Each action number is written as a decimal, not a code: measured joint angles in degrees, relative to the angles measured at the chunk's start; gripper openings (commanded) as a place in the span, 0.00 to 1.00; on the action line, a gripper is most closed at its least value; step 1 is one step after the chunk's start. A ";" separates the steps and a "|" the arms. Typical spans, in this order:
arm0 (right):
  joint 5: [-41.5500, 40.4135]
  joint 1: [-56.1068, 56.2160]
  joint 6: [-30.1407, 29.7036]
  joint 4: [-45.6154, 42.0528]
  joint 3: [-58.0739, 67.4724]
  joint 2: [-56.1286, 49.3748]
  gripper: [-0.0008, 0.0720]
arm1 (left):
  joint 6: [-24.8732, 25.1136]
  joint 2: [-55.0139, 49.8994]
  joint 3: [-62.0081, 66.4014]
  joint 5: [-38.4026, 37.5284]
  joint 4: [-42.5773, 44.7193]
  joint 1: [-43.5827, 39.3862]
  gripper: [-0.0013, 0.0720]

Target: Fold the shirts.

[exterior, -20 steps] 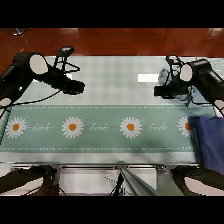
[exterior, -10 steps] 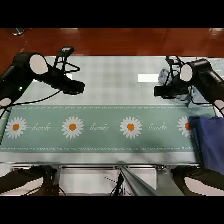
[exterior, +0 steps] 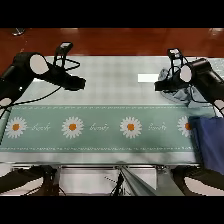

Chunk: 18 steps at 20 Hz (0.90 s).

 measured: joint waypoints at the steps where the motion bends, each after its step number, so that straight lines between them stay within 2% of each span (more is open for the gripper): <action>1: -1.66 -0.04 0.48 -3.15 0.00 -0.13 0.87 | 0.00 -0.26 0.00 2.47 0.00 0.09 0.98; 5: -9.14 -4.22 7.06 -16.96 0.00 -1.36 0.87 | 0.26 -1.95 0.00 10.62 2.93 1.07 0.98; 8: -14.12 -12.24 13.33 -20.70 0.00 -3.26 0.87 | 0.31 -3.06 0.00 12.24 6.29 3.34 0.98; 13: -19.58 -26.43 16.72 -14.49 0.07 -9.14 0.87 | 0.35 -4.94 0.00 6.67 8.33 7.56 0.98; 16: -21.22 -31.26 10.75 -3.10 0.11 -13.35 0.85 | 0.44 -6.38 0.00 2.73 8.55 8.59 0.98; 17: -21.35 -32.02 7.89 0.96 0.11 -14.64 0.81 | 0.44 -6.88 0.00 1.68 8.44 8.72 0.98; 18: -21.11 -32.59 5.16 4.66 0.11 -15.67 0.54 | 0.39 -7.34 0.00 0.42 8.04 8.85 0.98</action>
